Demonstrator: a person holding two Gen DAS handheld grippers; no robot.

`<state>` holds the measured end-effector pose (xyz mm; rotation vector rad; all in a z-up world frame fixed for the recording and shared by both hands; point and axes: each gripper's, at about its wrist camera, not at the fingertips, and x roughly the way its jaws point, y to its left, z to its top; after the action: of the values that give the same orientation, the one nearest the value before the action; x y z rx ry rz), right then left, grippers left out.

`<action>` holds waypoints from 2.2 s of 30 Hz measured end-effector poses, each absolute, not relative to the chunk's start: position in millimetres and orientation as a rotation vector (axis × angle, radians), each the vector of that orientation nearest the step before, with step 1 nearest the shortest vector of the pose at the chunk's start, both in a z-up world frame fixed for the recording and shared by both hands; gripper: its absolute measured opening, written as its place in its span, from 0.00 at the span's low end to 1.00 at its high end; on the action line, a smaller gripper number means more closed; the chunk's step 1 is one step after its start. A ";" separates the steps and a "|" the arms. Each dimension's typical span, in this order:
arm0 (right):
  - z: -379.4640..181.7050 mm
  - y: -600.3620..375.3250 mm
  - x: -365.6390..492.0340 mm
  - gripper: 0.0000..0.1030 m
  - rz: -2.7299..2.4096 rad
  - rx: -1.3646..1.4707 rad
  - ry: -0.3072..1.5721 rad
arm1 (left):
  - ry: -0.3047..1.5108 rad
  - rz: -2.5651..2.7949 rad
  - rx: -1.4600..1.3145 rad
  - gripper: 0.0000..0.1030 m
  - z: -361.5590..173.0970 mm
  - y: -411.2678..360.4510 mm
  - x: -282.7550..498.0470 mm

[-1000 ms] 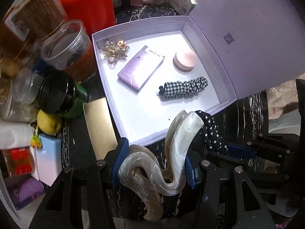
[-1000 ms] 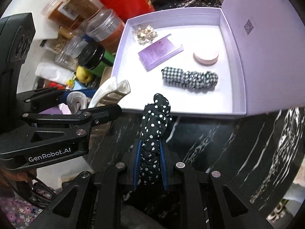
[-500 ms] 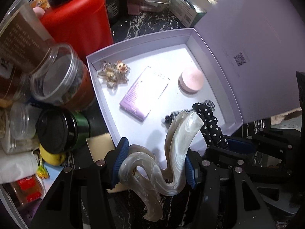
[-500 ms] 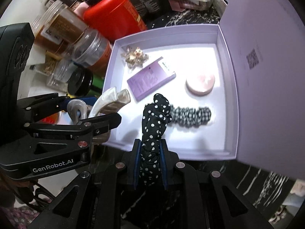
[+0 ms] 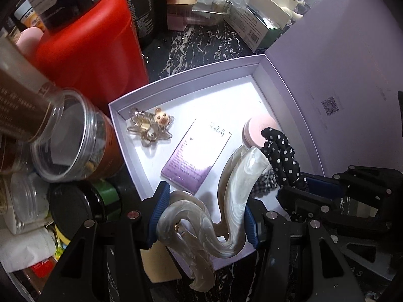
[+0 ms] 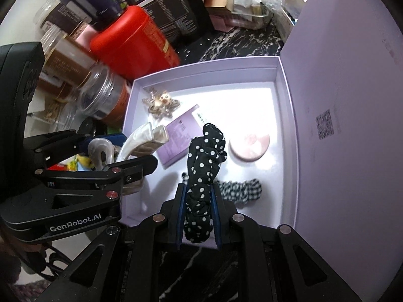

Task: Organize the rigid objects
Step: 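Lower the polka-dot scrunchie and claw clip into the gift box with both grippers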

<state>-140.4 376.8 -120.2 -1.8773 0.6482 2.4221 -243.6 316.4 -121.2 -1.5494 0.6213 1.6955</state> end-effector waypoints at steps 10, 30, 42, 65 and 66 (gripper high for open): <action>-128.2 391.4 -157.4 0.18 2.417 -1.851 0.646 | 0.648 1.717 -1.514 0.51 -128.8 329.6 -255.0; -153.8 400.9 -174.9 0.19 2.395 -1.854 0.633 | 0.627 1.706 -1.590 0.51 -168.9 342.2 -268.7; -166.7 401.2 -184.1 0.20 2.383 -1.876 0.641 | 0.597 1.717 -1.606 0.52 -176.8 348.7 -278.7; -166.8 396.0 -188.4 0.34 2.365 -1.884 0.580 | 0.633 1.739 -1.578 0.52 -172.6 345.8 -266.0; -166.5 395.6 -187.5 0.35 2.359 -1.886 0.575 | 0.641 1.739 -1.573 0.52 -171.2 345.4 -263.7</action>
<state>-187.5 395.6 -166.5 -1.8858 0.5755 2.3586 -263.7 345.4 -171.2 -1.5732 0.6409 1.7389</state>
